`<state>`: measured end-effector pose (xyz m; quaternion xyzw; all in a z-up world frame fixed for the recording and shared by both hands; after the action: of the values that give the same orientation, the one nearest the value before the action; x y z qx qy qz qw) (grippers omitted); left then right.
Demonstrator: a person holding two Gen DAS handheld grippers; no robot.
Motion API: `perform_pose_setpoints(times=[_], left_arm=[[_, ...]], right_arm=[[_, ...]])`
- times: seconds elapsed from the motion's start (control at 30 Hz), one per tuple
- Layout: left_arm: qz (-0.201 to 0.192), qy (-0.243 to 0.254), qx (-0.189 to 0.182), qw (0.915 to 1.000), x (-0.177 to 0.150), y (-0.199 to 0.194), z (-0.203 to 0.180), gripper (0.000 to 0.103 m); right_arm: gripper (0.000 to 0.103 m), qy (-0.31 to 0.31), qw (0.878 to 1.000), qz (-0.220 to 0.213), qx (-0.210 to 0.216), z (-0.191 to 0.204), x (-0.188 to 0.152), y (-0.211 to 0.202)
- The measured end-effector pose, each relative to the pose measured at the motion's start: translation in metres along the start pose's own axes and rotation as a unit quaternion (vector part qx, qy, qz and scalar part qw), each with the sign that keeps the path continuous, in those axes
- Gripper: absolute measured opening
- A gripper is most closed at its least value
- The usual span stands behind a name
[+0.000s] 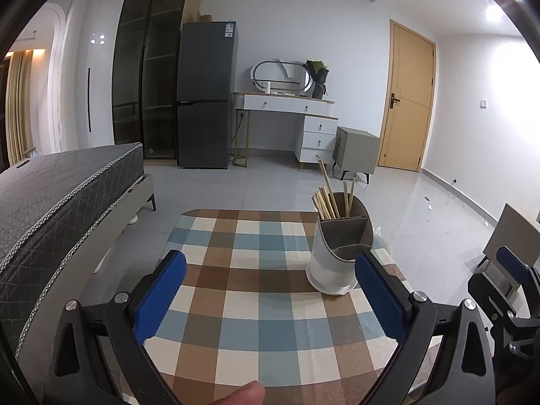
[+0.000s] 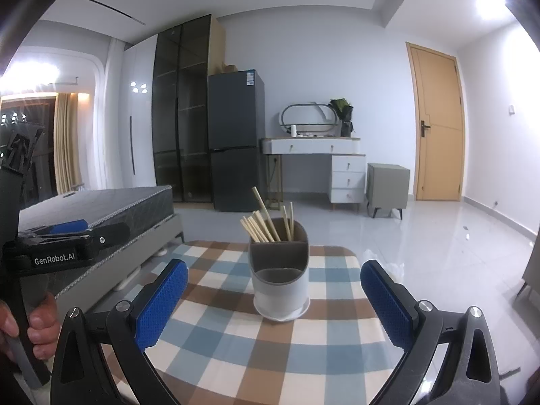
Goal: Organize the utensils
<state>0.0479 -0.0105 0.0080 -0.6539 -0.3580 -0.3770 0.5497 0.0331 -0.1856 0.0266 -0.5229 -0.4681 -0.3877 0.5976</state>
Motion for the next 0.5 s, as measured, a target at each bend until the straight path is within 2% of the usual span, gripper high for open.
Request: perform_pose_setpoints(times=[0.5], left_arm=[[0.003, -0.004, -0.005, 1.0000, -0.0002, 0.0000, -0.0009, 0.098]], right_arm=[[0.103, 0.000, 1.000, 0.001, -0.001, 0.0015, 0.0000, -0.0008]])
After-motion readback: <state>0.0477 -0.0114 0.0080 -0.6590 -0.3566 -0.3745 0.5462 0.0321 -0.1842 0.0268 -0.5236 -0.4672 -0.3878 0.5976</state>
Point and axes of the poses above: each gripper's, at about its wrist camera, not at the fingertips, and y roughly the way its jaws point, z to its left, x to its top, the point moved 4 cm from there along y, roughly the way its jaws point, and after that the axes turned 3 degrees about -x, right-handed, at the moved point
